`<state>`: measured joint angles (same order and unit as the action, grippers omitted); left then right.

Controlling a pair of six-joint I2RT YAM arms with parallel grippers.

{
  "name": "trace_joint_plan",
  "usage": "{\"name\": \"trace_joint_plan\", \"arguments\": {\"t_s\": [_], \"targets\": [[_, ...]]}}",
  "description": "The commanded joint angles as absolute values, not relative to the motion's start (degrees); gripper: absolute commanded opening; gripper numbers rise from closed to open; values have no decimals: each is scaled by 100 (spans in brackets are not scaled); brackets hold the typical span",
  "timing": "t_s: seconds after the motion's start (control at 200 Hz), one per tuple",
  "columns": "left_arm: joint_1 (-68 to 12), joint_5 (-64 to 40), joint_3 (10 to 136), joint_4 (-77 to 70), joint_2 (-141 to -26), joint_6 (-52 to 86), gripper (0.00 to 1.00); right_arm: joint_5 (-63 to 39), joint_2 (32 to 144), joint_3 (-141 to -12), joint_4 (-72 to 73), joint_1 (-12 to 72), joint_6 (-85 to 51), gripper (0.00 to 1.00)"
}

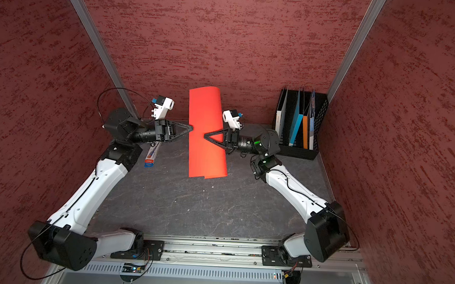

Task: Fold the rectangular paper in half along the long edge
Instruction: Fold the paper.

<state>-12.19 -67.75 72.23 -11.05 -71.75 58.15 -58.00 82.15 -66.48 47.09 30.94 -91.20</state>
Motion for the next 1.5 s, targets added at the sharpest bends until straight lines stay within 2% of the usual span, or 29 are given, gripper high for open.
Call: {"name": "trace_joint_plan", "arguments": {"t_s": [0.0,0.215,0.486,0.656,1.498], "targets": [[-1265,-6774,7324,-1273,-7189,5783,9,-5766,8235,-6583,4917,3129,-9052,38],[-1327,-6773,7347,-1340,-7220,5860,5,-5716,8303,-6631,4939,3144,-9046,44],[-1401,-6738,7388,-1353,-7251,5905,4,-5707,8439,-6766,4654,3225,-8775,59],[-1535,-6700,7422,-1334,-7277,5900,4,-5725,8519,-6885,4509,3284,-8629,63],[-1679,-6681,7351,-1228,-7238,5811,4,-5739,8477,-7146,3952,3382,-8191,69]]}}
